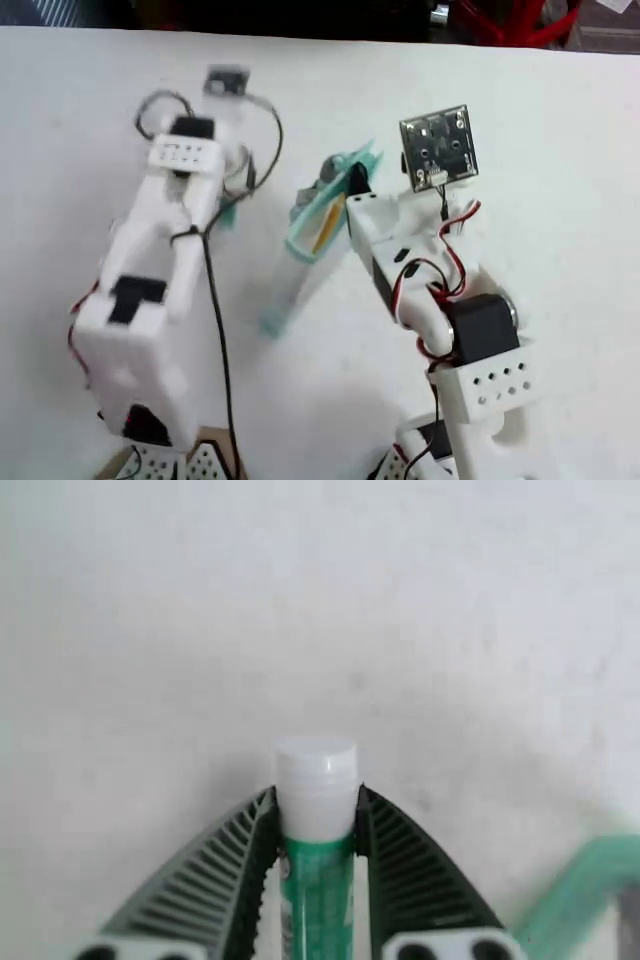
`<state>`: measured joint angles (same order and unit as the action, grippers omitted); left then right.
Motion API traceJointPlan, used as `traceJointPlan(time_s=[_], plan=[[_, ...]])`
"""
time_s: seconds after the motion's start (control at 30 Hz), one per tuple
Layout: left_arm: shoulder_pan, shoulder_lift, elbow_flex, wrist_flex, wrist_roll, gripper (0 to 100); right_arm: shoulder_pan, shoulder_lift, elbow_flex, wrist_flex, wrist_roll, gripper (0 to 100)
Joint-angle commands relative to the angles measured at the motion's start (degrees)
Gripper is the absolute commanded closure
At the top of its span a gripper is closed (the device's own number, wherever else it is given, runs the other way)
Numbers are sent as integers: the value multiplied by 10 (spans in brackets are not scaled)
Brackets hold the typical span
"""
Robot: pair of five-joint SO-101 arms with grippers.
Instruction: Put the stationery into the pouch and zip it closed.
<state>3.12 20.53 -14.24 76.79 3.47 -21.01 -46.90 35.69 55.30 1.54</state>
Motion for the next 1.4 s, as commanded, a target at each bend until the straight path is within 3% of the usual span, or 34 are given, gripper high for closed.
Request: traceJointPlan(time_s=[0.0, 0.17, 0.3, 0.43, 0.67, 0.9, 1.1, 1.27, 1.37], plan=[[31, -158, -117, 90, 5, 977, -7, 5, 22, -3, 7, 801], [83, -324, -205, 108, 1, 977, -7, 5, 22, -6, 6, 801], [156, -402, -227, 108, -52, 977, -7, 5, 22, -6, 4, 801], [219, -458, -230, 92, -52, 977, -7, 5, 22, -6, 4, 801], [345, -533, -193, 61, -33, 977, -7, 5, 22, -6, 4, 801], [362, -673, -66, 12, -33, 977, -7, 5, 22, -7, 7, 801], [308, -861, 140, -111, -33, 977, -7, 5, 23, -7, 6, 801], [280, -941, 373, -317, -32, 977, -7, 5, 23, -7, 4, 801], [288, -938, 438, -410, -30, 977, -7, 5, 28, -9, 4, 801]])
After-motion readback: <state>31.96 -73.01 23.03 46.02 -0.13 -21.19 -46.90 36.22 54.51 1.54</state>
